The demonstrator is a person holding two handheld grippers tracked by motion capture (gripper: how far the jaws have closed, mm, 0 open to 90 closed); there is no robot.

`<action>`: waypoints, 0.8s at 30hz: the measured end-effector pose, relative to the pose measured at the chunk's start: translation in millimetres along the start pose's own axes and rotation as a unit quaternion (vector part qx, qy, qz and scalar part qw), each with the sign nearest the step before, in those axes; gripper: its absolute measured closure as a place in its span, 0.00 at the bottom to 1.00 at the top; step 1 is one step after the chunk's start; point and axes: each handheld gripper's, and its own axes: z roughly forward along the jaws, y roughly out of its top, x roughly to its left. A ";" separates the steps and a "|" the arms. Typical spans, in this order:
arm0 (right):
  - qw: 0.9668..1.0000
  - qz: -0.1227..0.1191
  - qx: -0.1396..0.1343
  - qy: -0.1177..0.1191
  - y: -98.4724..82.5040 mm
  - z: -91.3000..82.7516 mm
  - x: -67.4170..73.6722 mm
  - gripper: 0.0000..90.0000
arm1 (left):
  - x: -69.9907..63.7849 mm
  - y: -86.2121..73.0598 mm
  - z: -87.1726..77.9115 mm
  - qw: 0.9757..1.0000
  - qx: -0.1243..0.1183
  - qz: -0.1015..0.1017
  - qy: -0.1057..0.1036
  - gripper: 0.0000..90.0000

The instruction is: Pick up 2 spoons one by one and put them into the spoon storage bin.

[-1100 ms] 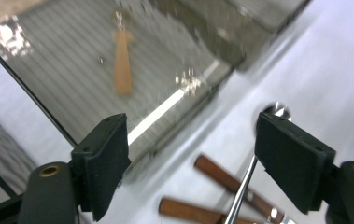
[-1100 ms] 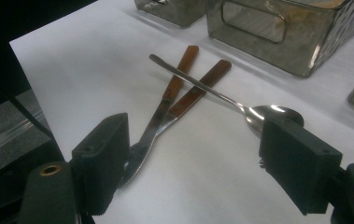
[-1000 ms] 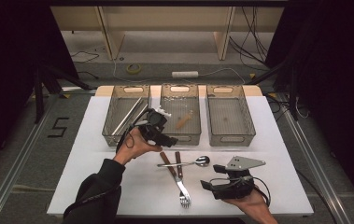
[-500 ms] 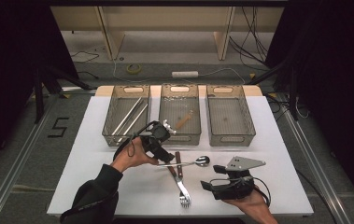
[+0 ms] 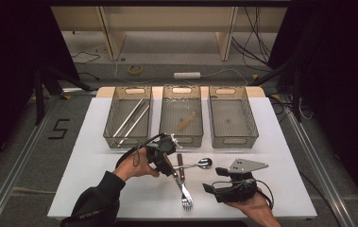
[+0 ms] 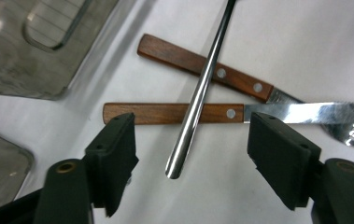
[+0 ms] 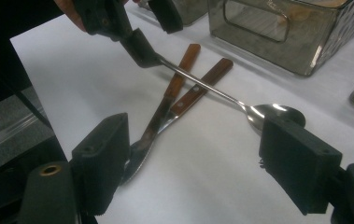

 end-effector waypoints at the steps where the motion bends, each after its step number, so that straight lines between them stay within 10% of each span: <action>1: 1.000 0.000 0.000 0.000 0.0 0.0 0.1 0.28 | -0.2 -0.7 1.2 1.000 0.003 0.002 0.000 0.40; 24: 1.000 -0.001 0.000 0.002 -0.1 1.2 -0.3 0.28 | -3.9 -3.5 24.1 0.998 0.045 0.047 0.012 0.72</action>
